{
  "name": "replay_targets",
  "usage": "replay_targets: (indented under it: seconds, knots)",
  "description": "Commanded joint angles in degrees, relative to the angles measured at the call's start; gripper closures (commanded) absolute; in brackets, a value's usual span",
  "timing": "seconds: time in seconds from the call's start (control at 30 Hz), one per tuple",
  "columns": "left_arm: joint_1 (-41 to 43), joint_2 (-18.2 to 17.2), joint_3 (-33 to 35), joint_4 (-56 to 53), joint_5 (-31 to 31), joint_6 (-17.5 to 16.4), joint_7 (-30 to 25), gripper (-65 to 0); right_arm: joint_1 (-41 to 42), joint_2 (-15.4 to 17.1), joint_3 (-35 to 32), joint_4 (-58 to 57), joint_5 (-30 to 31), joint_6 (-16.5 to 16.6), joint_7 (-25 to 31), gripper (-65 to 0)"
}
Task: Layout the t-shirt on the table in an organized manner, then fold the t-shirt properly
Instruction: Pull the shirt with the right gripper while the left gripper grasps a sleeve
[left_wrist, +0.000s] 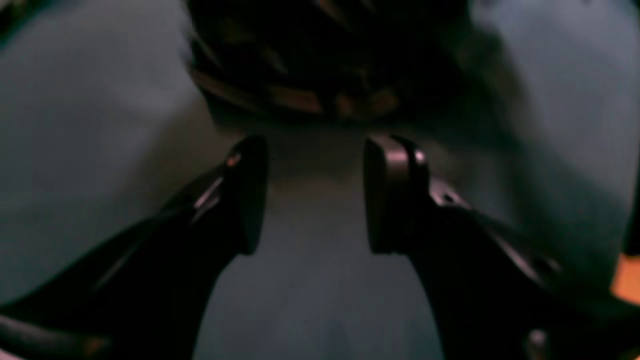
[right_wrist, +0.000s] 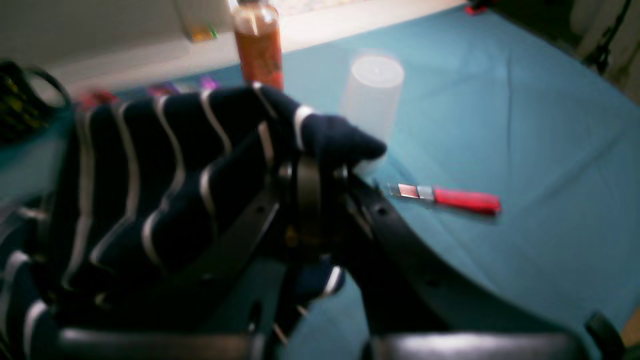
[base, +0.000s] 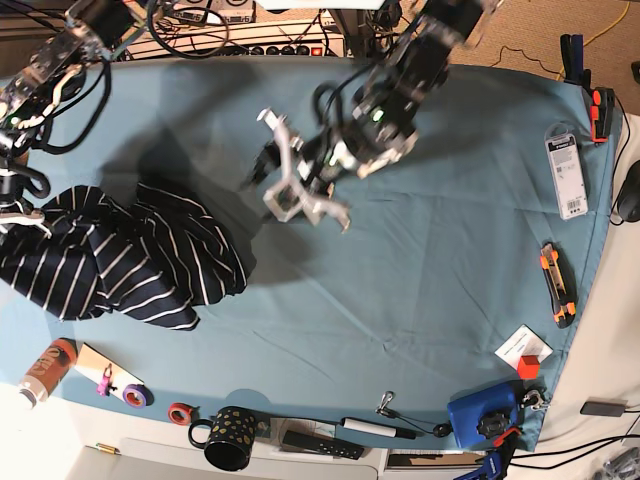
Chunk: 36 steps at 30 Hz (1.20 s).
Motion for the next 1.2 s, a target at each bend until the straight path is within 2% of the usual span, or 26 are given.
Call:
replay_targets:
  seconds: [0.0, 0.2, 0.3, 0.4, 0.47, 0.53, 0.63, 0.8, 0.87, 1.07, 1.17]
  knots:
    - [-2.0, 1.7, 0.0, -0.3, -0.5, 0.3, -1.4, -31.1, 0.7, 2.1, 0.3, -0.1, 0.4, 0.0, 2.0, 0.0]
    - [-9.8, 7.5, 0.0, -10.4, -0.5, 0.6, -1.1, -31.1, 0.7, 7.8, 0.3, -4.8, 0.3, 0.0, 2.5, 0.0]
    - [-13.1, 7.9, 0.2, -14.8, -1.3, 1.3, -1.6, -31.2, 0.7, 10.1, 0.4, -6.2, 0.3, 0.0, 2.4, 0.0]
    - [-15.3, 7.9, -0.4, -16.0, -1.4, 5.2, -1.1, -31.2, 0.7, 11.6, 0.4, -7.1, -0.3, 0.0, 2.4, 0.0]
    - [-16.5, 7.9, -1.3, -16.0, -1.7, 6.4, -1.1, -31.2, 0.7, 12.4, 0.4, -7.5, -1.0, 0.0, 2.5, 0.0]
    - [-17.7, 7.9, -2.4, -16.0, -5.0, 5.6, 0.0, -31.2, 0.7, 12.9, 0.4, -7.6, -1.2, 0.0, 2.4, 0.0]
    - [-19.1, 7.9, -3.3, -16.0, -9.9, 2.1, 2.8, -31.2, 0.7, 13.1, 0.4, -7.6, -1.2, 0.0, 2.1, 0.0]
    - [-20.4, 7.9, -3.4, -16.4, -10.3, 1.0, 3.6, -31.6, 0.7, 13.1, 0.4, -7.6, -1.2, 0.0, 1.2, 0.0]
    - [-21.1, 7.9, -3.3, -18.1, -11.4, -0.8, 4.0, -31.7, 0.7, 13.1, 0.4, -7.6, -1.2, 0.0, 1.2, 0.0]
    - [-21.2, 7.9, -3.3, -21.8, -11.9, -1.4, -2.6, -31.9, 0.7, 13.1, 0.4, -7.6, -1.2, 0.0, 1.0, 0.0]
    - [-21.2, 7.9, -3.3, -21.8, -11.5, -1.4, -2.6, -38.4, 0.7, 13.1, 0.4, -7.6, -1.2, 0.0, 0.9, 0.0]
